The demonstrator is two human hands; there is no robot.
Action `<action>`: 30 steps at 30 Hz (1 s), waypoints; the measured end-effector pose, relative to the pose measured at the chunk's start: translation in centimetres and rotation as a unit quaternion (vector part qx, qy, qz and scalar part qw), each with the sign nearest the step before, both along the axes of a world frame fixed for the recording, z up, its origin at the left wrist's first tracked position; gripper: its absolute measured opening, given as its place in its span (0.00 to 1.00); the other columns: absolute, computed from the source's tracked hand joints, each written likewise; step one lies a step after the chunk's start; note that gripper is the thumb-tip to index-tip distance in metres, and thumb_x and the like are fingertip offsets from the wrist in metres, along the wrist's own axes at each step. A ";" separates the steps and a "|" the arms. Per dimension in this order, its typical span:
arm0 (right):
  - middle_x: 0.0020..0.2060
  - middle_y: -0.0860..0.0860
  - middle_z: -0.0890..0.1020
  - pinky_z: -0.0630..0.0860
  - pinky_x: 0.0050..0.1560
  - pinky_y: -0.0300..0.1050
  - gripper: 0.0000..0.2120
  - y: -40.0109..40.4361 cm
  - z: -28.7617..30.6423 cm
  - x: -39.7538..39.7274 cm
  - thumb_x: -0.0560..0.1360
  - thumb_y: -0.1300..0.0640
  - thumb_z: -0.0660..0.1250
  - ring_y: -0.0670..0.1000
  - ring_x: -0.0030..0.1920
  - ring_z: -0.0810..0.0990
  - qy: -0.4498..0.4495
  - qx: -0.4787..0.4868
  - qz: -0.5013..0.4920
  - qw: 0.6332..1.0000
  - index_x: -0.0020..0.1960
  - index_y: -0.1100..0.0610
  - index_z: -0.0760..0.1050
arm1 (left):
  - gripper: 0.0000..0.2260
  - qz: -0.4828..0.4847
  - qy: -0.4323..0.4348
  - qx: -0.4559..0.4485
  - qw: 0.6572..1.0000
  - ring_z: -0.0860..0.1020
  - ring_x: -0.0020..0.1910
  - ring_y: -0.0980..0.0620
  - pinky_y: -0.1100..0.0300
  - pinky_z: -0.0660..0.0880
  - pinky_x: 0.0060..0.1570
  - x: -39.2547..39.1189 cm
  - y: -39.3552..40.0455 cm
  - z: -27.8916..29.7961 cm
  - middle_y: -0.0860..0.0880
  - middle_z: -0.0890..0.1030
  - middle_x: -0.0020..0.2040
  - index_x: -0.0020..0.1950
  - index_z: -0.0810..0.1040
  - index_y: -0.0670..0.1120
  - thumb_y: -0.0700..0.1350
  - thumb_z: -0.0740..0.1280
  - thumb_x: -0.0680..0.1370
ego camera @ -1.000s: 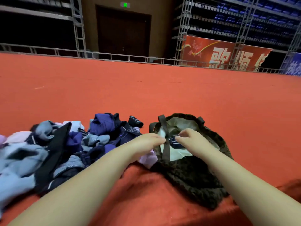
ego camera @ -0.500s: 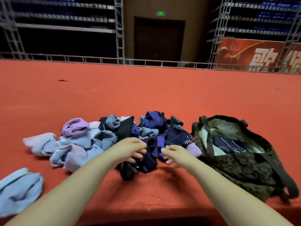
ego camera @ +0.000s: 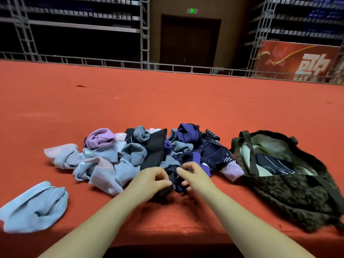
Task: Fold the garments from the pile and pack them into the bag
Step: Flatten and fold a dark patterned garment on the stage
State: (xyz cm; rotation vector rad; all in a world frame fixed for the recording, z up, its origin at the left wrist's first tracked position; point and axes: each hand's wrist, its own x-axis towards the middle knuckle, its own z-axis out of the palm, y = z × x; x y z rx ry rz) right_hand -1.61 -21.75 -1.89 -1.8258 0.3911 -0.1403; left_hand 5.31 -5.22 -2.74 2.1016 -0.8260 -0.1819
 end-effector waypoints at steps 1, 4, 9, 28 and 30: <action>0.46 0.48 0.76 0.73 0.44 0.42 0.15 -0.1 -0.1 0.3 0.76 0.49 0.66 0.47 0.41 0.76 -0.020 -0.015 -0.020 0.999 0.60 0.50 0.69 | 0.08 -0.008 0.000 -0.008 1.000 0.75 0.33 0.61 0.59 0.73 0.41 0.0 0.1 -0.2 0.58 0.80 0.33 0.34 0.77 0.56 0.46 0.72 0.72; 0.54 0.50 0.75 0.73 0.58 0.45 0.19 -0.5 -0.2 1.4 0.73 0.48 0.70 0.47 0.55 0.75 -0.040 -0.093 -0.010 0.995 0.63 0.47 0.72 | 0.08 0.006 0.012 -0.036 0.999 0.75 0.34 0.63 0.60 0.72 0.41 0.0 0.0 -0.5 0.59 0.79 0.33 0.34 0.77 0.53 0.47 0.71 0.72; 0.36 0.49 0.76 0.69 0.38 0.42 0.10 -0.6 -0.6 2.4 0.70 0.53 0.73 0.45 0.34 0.72 -0.053 -0.213 0.041 0.975 0.36 0.51 0.72 | 0.11 -0.050 -0.041 0.007 0.998 0.74 0.45 0.64 0.72 0.68 0.47 -0.7 0.5 -1.0 0.58 0.77 0.42 0.40 0.75 0.59 0.58 0.71 0.61; 0.32 0.46 0.73 0.66 0.35 0.35 0.11 5.3 -2.7 -3.0 0.79 0.58 0.62 0.39 0.31 0.67 -0.179 -0.023 -0.137 0.974 0.37 0.56 0.70 | 0.10 0.213 0.170 -0.326 0.905 0.79 0.42 0.54 0.63 0.74 0.46 -5.7 -0.6 -2.0 0.49 0.82 0.43 0.49 0.78 0.44 0.42 0.75 0.70; 0.32 0.47 0.74 0.66 0.34 0.34 0.12 5.2 -2.8 -3.2 0.79 0.56 0.61 0.41 0.31 0.68 -0.161 -0.022 -0.129 0.978 0.37 0.57 0.72 | 0.02 0.238 0.128 -0.359 0.893 0.77 0.38 0.56 0.69 0.72 0.40 -5.8 -0.2 -1.4 0.50 0.81 0.39 0.43 0.79 0.44 0.38 0.71 0.73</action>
